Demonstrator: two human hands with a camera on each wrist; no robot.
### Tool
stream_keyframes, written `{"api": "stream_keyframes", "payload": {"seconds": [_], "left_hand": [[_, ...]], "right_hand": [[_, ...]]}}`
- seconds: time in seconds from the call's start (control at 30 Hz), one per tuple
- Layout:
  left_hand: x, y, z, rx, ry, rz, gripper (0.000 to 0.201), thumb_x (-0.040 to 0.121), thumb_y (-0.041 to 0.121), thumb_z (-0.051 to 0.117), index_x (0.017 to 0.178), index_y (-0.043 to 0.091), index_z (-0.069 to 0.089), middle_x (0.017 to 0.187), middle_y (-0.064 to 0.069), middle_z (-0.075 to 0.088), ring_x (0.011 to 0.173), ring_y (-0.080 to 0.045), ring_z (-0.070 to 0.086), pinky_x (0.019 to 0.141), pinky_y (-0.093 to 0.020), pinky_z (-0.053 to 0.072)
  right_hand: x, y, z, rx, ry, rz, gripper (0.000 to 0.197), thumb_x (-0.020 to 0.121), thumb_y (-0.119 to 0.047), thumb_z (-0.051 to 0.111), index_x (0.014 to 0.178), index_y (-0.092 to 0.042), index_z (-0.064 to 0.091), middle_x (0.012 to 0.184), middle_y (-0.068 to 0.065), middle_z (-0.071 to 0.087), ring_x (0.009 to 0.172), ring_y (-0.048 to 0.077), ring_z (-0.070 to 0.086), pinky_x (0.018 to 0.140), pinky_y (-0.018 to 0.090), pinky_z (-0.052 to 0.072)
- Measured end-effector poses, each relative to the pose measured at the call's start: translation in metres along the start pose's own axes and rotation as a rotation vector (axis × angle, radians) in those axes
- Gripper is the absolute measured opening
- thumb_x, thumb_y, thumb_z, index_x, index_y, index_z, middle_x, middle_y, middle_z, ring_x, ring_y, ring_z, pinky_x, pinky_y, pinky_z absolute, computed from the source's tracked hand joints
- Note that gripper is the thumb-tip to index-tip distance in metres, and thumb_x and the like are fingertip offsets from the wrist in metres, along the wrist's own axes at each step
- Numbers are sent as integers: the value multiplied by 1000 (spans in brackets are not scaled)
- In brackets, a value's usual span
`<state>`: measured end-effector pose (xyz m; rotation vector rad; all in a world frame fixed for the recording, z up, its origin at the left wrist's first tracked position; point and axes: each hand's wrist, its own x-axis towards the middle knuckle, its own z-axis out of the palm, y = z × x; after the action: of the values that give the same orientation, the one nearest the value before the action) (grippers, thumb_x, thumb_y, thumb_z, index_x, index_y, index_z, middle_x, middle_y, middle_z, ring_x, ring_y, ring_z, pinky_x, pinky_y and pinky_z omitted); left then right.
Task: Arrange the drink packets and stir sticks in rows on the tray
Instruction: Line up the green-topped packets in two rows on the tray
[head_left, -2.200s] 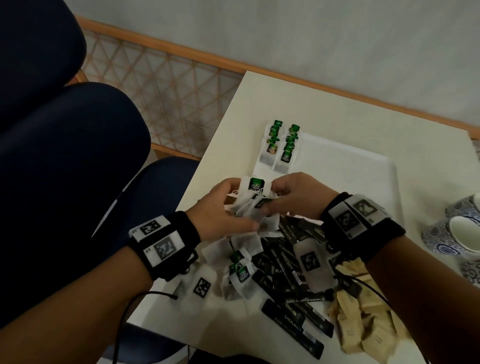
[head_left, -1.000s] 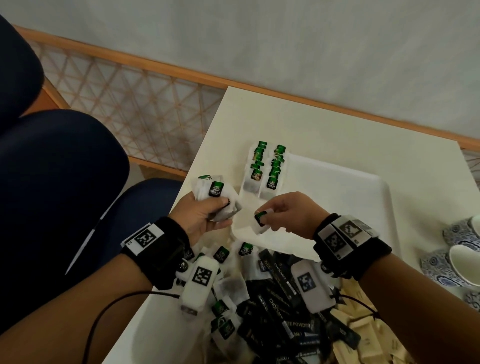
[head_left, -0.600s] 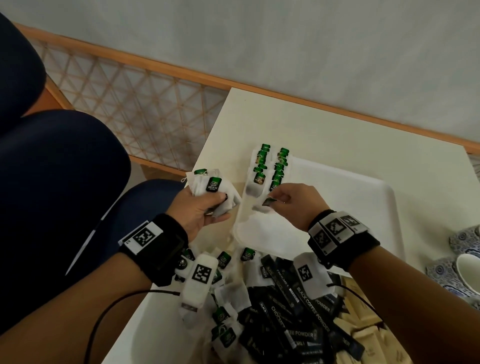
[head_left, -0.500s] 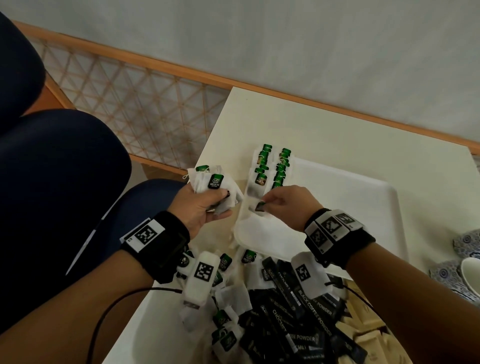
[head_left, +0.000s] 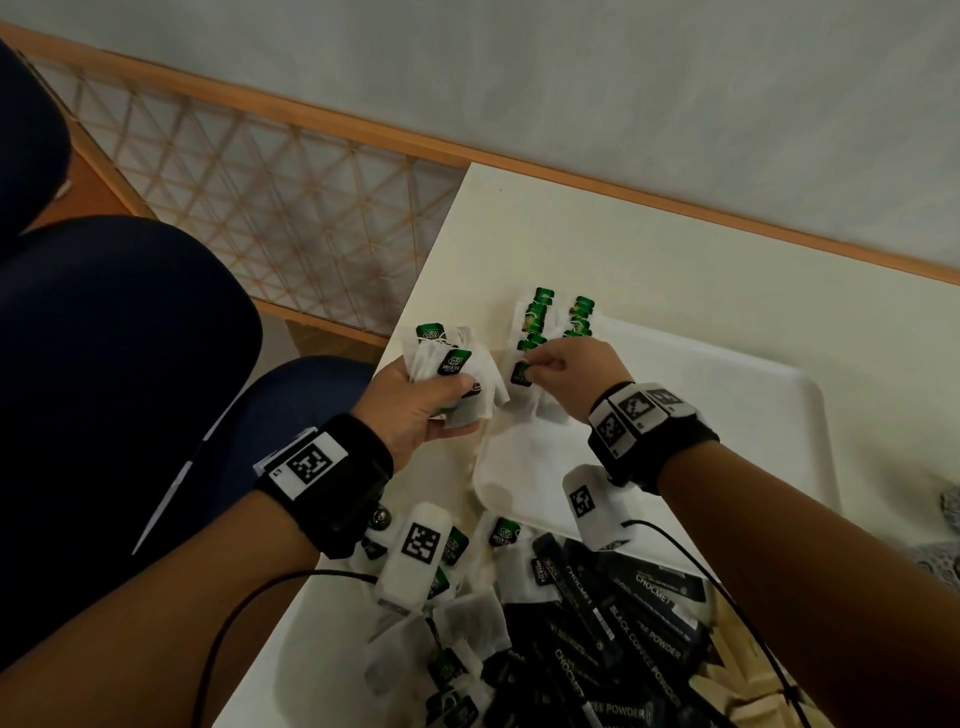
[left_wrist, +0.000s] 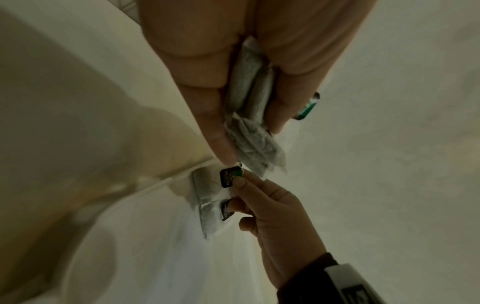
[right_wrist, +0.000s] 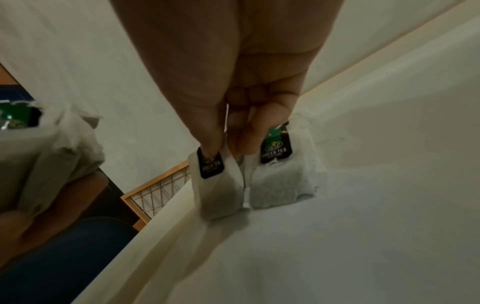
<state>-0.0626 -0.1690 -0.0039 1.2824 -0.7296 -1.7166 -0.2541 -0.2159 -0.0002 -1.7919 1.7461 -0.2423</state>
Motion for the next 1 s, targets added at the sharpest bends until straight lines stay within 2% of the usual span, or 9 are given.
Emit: {"api": "stream_keyframes", "payload": {"seconds": [0.1,0.2,0.3,0.37,0.4,0.5,0.6,0.77,1.0], "left_hand": [[0,-2,2,10,-9,-12,21,88,-2,58,101,14,62,92,-9,67,83,-23,66,68,-41,60],[-2,-4,6,37,-31,-34,21,89,-2,58,101,14,61,89,-8,68,79,-21,67,64,-38,60],[-4,-7,12,83,-89,-79,23,87,-3,60,105,12,62,91,-9,68,82,-23,67,66,-42,60],[-6,-8,17,144,-138,-107,24,86,-4,61,103,12,62,92,-9,68,82,-23,67,65,-40,60],[-8,-9,19,179,-160,-120,22,85,-4,62,101,12,62,90,-8,68,80,-22,67,63,-38,60],[-11,-11,23,250,-197,-144,19,85,-3,63,94,13,62,83,-6,67,71,-18,66,57,-33,59],[-13,-12,25,305,-244,-155,16,85,-3,62,94,10,63,80,-8,67,68,-20,66,56,-31,57],[-14,-13,27,406,-276,-167,17,84,-4,63,93,11,64,87,-13,66,79,-27,65,68,-36,56],[-14,-17,16,331,-134,-151,15,87,0,63,89,14,63,75,-6,64,65,-19,62,59,-35,57]], "right_hand": [[0,3,1,-3,36,-33,26,92,-25,57,116,-23,67,110,1,65,90,12,55,82,24,42],[-7,1,-1,92,101,-86,26,96,-34,51,113,-23,68,92,-10,61,74,4,52,75,22,38],[-20,-10,-7,402,-17,-5,38,96,-50,42,97,-25,71,86,-10,67,73,5,61,70,24,43],[-28,-17,-13,445,-87,16,49,92,-55,45,96,-15,72,86,-3,69,73,9,62,70,28,48],[-32,-18,-15,440,-100,-7,46,91,-52,50,96,-12,72,86,-2,69,74,8,62,72,27,50],[-40,-19,-21,462,-148,-101,10,88,-34,64,90,-28,72,83,-17,68,71,-9,59,66,11,46],[-44,-18,-27,490,-179,-129,5,86,-27,69,88,-31,71,74,-20,67,68,-13,59,59,4,42],[-48,-18,-29,470,-144,-153,5,82,-23,74,80,-27,70,76,-12,69,70,-4,61,72,15,50],[-43,-11,-42,614,76,-120,13,86,-15,69,83,-28,70,77,-4,70,62,4,57,53,16,47]]}}
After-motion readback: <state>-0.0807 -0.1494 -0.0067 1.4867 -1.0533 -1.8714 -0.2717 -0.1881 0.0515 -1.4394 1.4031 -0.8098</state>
